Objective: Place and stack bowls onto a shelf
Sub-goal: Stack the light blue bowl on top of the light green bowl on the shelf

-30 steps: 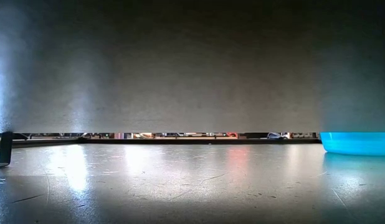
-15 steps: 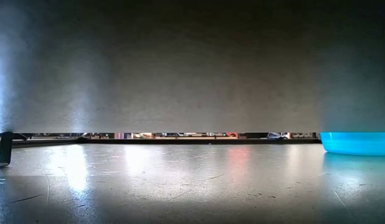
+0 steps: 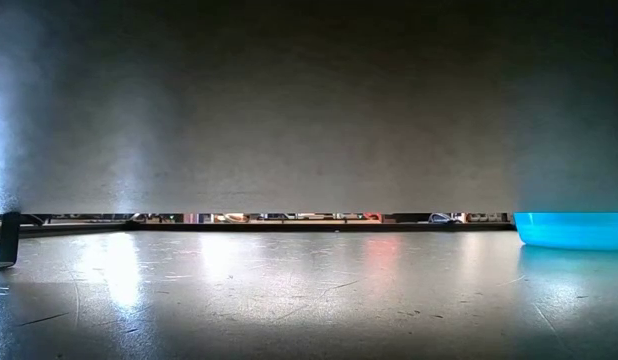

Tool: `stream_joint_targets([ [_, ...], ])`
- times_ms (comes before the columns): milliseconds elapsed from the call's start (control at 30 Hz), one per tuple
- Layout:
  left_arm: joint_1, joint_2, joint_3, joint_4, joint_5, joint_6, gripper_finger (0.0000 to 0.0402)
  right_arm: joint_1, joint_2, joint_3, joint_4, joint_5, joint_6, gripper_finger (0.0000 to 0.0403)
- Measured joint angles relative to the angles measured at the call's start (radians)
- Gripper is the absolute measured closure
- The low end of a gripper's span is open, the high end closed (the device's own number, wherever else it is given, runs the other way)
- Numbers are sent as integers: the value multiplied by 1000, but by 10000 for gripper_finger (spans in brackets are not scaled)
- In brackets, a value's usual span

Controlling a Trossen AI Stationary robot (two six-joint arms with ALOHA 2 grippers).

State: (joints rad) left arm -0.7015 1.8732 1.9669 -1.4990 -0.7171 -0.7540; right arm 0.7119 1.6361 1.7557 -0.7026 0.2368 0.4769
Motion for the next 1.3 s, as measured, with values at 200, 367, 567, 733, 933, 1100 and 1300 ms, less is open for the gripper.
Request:
stream_joint_targets([
  [200,17,-16,-8,-69,0,-41,401,-66,-31,0,-218,116,98,394],
  [367,20,-81,-77,-72,1,-57,401,-205,-78,0,-664,240,345,394],
  [567,26,-235,-283,-18,1,-157,401,-366,-138,-18,-822,243,422,394],
  [733,26,-386,-486,149,1,-155,401,-500,-185,-94,-836,51,444,379],
  [933,29,-542,-681,349,-34,-70,401,-620,-248,-284,-835,-89,520,328],
  [1100,33,-642,-800,453,-40,-19,401,-671,-293,-463,-824,-190,678,280],
  [1300,33,-715,-854,476,-48,-12,401,-682,-348,-632,-605,-359,756,250],
])
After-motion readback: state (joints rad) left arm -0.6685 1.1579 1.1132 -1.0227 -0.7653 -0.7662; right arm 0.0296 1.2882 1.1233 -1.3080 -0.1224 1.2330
